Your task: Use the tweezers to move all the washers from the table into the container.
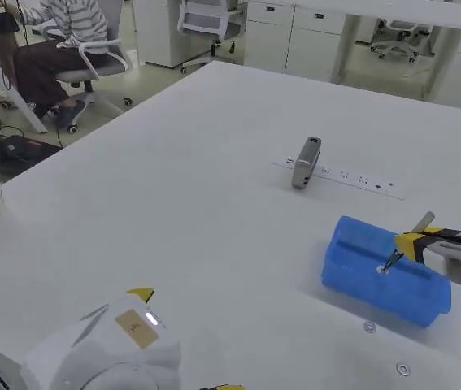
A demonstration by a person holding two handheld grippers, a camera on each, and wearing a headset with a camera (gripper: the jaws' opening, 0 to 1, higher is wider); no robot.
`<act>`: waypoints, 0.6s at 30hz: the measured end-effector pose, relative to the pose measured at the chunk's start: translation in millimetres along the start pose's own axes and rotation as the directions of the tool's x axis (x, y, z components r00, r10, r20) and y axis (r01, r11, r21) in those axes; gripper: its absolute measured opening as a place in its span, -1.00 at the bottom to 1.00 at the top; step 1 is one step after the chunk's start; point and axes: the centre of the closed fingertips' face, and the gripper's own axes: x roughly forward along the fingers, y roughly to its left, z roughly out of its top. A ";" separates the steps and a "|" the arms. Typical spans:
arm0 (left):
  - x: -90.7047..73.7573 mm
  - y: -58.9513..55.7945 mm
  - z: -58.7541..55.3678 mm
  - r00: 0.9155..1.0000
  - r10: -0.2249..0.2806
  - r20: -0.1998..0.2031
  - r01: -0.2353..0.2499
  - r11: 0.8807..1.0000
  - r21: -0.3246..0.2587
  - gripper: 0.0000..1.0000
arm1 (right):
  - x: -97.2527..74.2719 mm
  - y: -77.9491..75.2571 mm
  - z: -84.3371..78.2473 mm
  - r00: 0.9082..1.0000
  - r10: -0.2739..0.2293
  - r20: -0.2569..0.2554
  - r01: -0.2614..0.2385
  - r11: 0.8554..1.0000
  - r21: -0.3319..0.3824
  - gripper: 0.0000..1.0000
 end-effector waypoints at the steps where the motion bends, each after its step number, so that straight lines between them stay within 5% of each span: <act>1: 0.1 -0.1 0.1 1.000 -0.001 0.000 0.001 1.000 0.001 0.70 | 1.8 -3.0 -2.3 1.000 -0.008 -0.002 0.008 1.000 0.007 -0.99; 18: 0.9 -1.6 0.1 1.000 -0.009 -0.004 0.009 1.000 0.001 0.69 | 32.8 -12.4 -26.3 1.000 -0.019 -0.019 0.021 0.995 0.097 -0.98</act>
